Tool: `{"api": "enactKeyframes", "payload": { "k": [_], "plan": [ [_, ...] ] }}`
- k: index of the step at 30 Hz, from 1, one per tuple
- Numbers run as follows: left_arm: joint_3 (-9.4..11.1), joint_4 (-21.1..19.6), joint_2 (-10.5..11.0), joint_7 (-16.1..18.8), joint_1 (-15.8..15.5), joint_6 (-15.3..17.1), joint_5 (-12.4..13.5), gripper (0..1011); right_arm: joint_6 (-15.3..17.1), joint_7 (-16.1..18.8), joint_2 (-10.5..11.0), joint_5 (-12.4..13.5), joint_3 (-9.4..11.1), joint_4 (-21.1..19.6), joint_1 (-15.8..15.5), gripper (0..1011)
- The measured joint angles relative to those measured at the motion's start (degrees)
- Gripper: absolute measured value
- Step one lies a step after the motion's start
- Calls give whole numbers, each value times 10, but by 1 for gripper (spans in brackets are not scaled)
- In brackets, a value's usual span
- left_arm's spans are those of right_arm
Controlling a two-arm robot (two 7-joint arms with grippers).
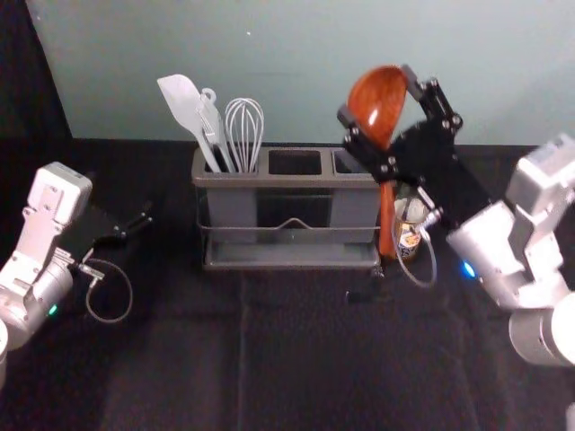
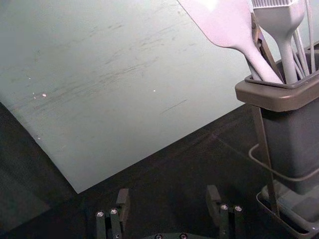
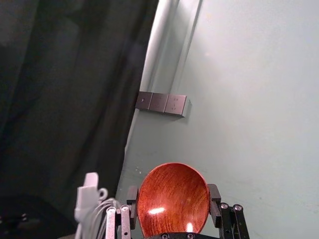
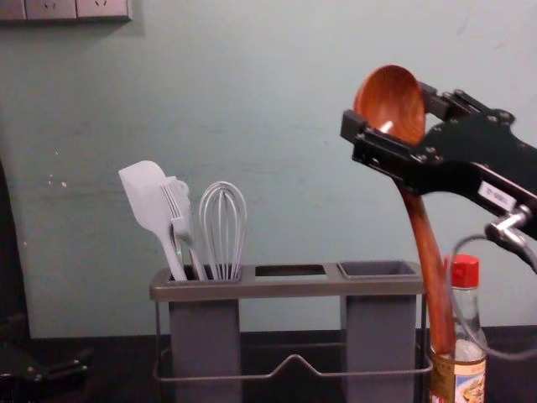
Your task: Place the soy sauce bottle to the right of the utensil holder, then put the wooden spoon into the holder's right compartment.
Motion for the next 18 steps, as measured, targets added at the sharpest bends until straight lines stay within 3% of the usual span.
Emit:
{"api": "enactKeyframes", "payload": {
  "k": [18],
  "plan": [
    [0, 0, 0, 0, 0, 0, 0, 1005, -44, -7, -28, -7, -12, 97, 115, 838]
  ]
}}
